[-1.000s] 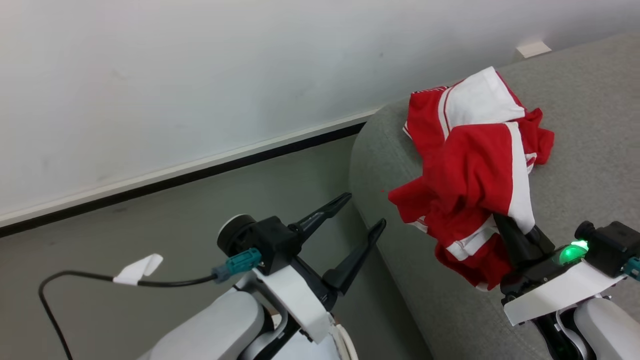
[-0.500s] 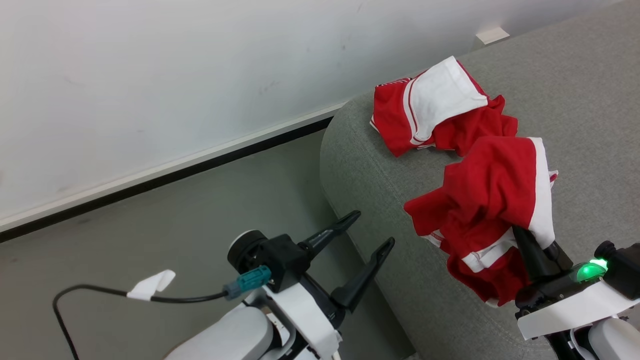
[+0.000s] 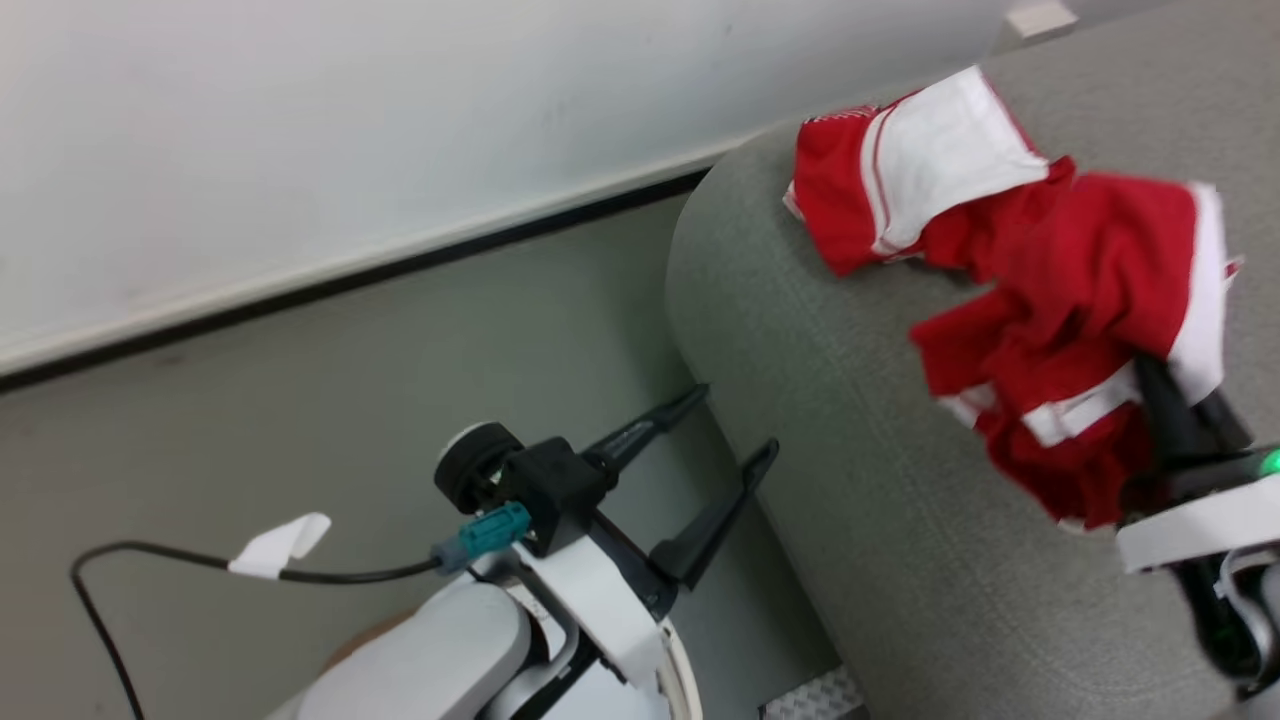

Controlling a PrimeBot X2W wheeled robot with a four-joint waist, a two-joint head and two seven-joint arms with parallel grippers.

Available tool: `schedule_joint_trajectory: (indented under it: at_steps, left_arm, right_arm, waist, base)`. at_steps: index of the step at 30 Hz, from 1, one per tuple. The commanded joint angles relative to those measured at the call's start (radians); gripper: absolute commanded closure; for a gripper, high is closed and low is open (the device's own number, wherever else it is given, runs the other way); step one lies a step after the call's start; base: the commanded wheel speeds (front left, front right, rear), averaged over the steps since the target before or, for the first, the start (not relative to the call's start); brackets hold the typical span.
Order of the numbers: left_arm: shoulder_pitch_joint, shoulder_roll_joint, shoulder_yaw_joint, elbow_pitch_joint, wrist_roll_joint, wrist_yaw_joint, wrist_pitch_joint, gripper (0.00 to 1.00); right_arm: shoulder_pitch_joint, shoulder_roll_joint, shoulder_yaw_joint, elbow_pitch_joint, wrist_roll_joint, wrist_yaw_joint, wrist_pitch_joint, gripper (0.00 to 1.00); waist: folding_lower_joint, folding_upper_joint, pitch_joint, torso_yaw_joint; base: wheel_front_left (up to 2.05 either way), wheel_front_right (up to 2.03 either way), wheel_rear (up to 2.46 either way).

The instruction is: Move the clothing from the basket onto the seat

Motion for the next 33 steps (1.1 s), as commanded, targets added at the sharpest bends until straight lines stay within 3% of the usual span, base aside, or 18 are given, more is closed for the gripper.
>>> schedule_joint_trajectory:
  at_steps: [1, 10, 20, 28, 33]
  left_arm:
    - [-0.012, 0.014, 0.005, -0.011, 0.011, -0.003, 0.003, 0.0]
    - [-0.063, 0.081, 0.022, -0.08, 0.029, -0.008, 0.038, 0.0]
    - [-0.11, 0.132, 0.041, -0.131, 0.043, -0.013, 0.058, 0.0]
    - [-0.134, 0.14, 0.046, -0.134, 0.046, -0.021, 0.047, 0.0]
    - [-0.137, 0.138, 0.045, -0.126, 0.045, -0.023, 0.037, 0.0]
  right_arm:
    - [-0.03, -0.003, -0.027, 0.025, -0.021, -0.002, 0.013, 1.0]
    - [-0.209, -0.013, -0.236, 0.113, -0.116, -0.002, 0.065, 1.0]
    - [-0.373, -0.081, -0.407, 0.215, -0.274, -0.002, 0.174, 1.0]
    - [-0.429, -0.141, -0.465, 0.349, -0.47, -0.002, 0.298, 1.0]
    - [-0.449, -0.123, -0.485, 0.412, -0.526, -0.002, 0.38, 1.0]
  waist:
    - [-0.0001, -0.0001, 0.055, 0.032]
    - [-0.0001, -0.0001, 0.231, 0.107]
    - [-0.0001, -0.0001, 0.376, 0.175]
    - [-0.0001, -0.0001, 0.431, 0.212]
    - [-0.0001, -0.0001, 0.436, 0.22]
  base:
    - [0.0, 0.0, 0.0]
    - [0.0, 0.0, 0.0]
    - [0.0, 0.0, 0.0]
    - [0.0, 0.0, 0.0]
    - [0.0, 0.0, 0.0]
